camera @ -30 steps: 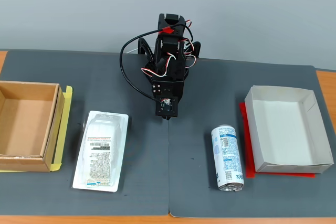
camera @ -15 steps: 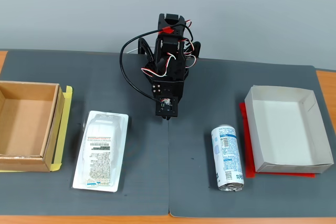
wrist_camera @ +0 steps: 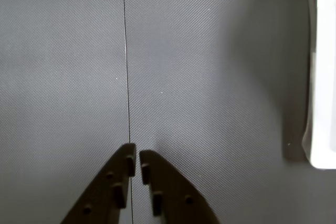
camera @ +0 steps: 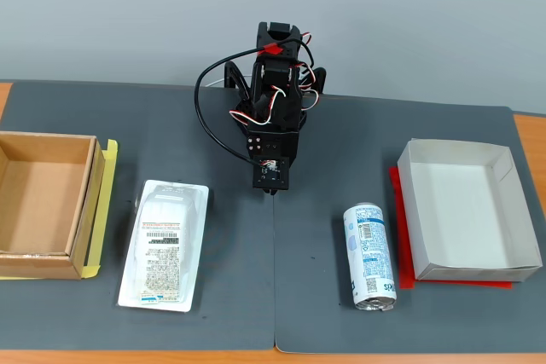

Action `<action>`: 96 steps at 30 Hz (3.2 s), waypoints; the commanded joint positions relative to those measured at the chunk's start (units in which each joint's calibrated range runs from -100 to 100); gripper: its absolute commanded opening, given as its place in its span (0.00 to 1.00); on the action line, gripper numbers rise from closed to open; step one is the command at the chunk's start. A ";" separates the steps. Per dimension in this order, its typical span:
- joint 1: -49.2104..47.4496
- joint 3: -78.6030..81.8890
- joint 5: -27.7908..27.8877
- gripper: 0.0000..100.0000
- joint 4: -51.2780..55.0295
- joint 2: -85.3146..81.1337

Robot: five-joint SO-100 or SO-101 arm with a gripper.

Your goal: Pick the can and put it in the brown box

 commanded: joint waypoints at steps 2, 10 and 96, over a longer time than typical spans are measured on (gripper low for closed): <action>0.44 -3.07 0.00 0.01 0.02 -0.17; 0.44 -3.07 0.00 0.01 0.02 -0.17; -0.13 -10.85 -0.11 0.02 -0.76 3.64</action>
